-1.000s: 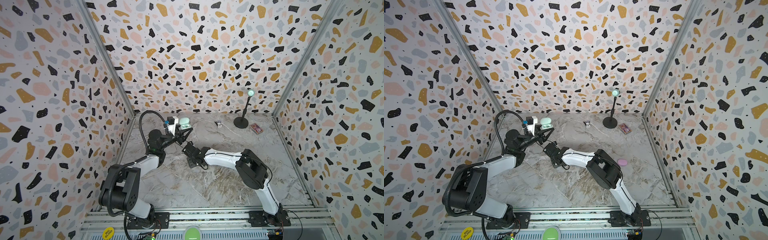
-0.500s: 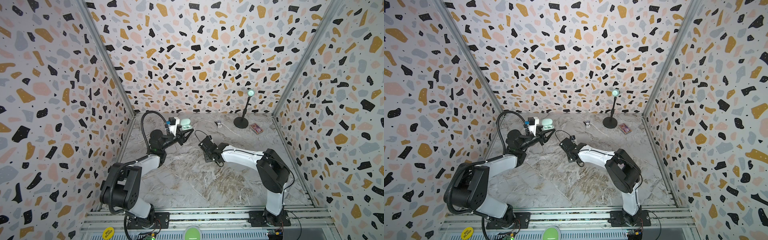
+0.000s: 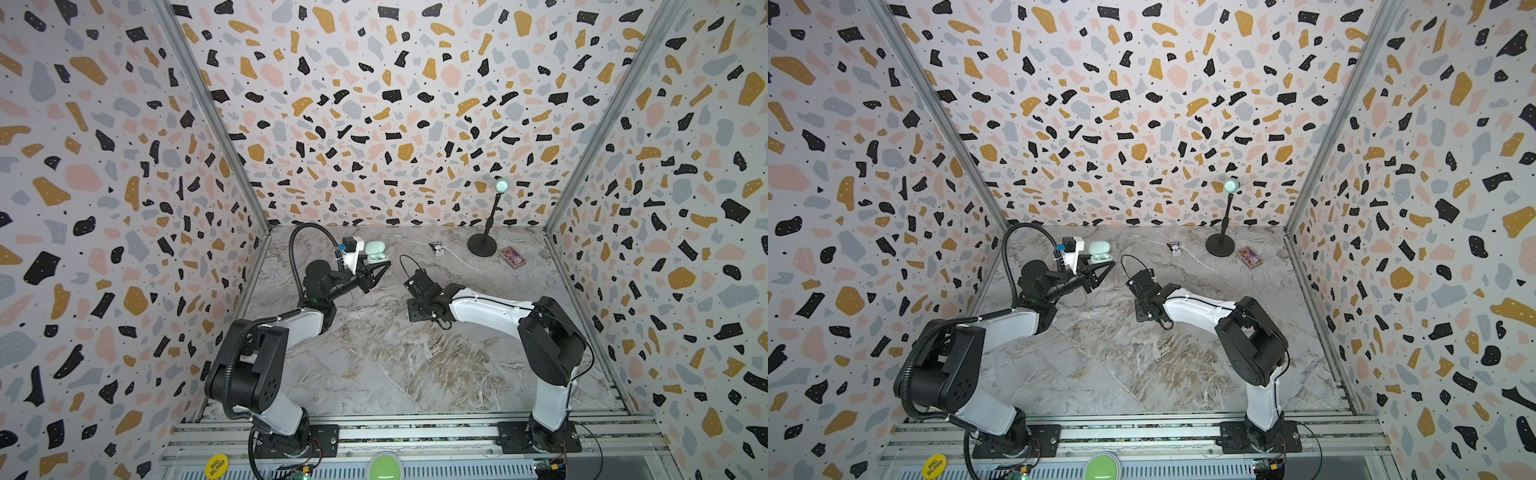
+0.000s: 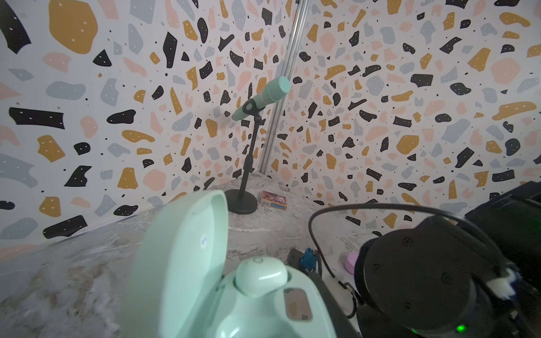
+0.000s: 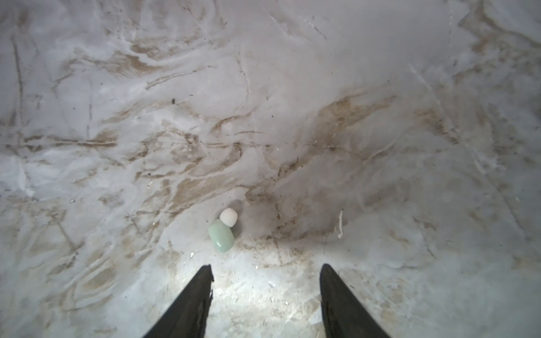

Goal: Insert the wireless bluetooth earbuds into the charging case

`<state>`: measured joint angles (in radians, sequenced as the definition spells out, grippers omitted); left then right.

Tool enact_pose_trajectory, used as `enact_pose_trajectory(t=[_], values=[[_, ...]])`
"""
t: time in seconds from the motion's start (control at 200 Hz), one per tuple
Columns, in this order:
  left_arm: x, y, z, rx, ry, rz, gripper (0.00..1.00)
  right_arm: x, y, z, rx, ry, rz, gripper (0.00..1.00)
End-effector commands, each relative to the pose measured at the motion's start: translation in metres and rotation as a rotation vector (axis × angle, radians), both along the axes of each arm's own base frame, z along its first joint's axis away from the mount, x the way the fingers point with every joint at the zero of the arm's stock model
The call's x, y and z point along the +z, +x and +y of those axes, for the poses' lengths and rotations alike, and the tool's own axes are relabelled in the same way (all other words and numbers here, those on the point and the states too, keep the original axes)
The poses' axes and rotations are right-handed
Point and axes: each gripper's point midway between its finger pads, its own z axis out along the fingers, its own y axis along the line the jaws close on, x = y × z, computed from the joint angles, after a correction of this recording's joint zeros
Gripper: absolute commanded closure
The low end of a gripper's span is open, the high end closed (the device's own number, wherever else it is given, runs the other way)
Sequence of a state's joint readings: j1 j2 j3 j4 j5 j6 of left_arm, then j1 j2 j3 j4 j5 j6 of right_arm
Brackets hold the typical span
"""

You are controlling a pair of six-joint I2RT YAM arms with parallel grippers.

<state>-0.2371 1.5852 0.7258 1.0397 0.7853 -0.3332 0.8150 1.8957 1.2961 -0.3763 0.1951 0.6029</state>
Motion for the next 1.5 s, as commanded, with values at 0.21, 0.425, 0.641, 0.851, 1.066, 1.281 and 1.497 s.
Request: enact_pose_trajectory(t=[0.21,0.425,0.641,0.851,1.066,1.281,1.497], values=[[0.003,-0.003,-0.003,-0.017,0.0,-0.044,0.95,-0.006,0.013,0.027,0.066,-0.049,-0.033,0.37],[0.001,-0.002,-0.003,-0.016,0.006,-0.039,0.95,-0.013,0.019,0.025,0.046,-0.126,-0.052,0.36],[0.0,-0.001,-0.004,-0.019,0.007,-0.037,0.95,-0.013,0.023,0.009,0.024,-0.21,-0.079,0.38],[0.0,-0.001,-0.004,-0.02,0.007,-0.039,0.95,-0.022,0.018,0.02,0.079,-0.182,-0.061,0.38],[-0.001,-0.001,-0.004,-0.019,0.012,-0.038,0.95,-0.024,0.015,0.024,0.086,-0.16,-0.052,0.37],[-0.001,-0.001,-0.004,-0.019,0.013,-0.035,0.95,-0.028,0.017,0.01,0.049,-0.207,-0.052,0.38],[-0.002,-0.001,-0.004,-0.019,0.014,-0.032,0.95,-0.009,0.024,-0.001,0.018,-0.224,-0.098,0.38]])
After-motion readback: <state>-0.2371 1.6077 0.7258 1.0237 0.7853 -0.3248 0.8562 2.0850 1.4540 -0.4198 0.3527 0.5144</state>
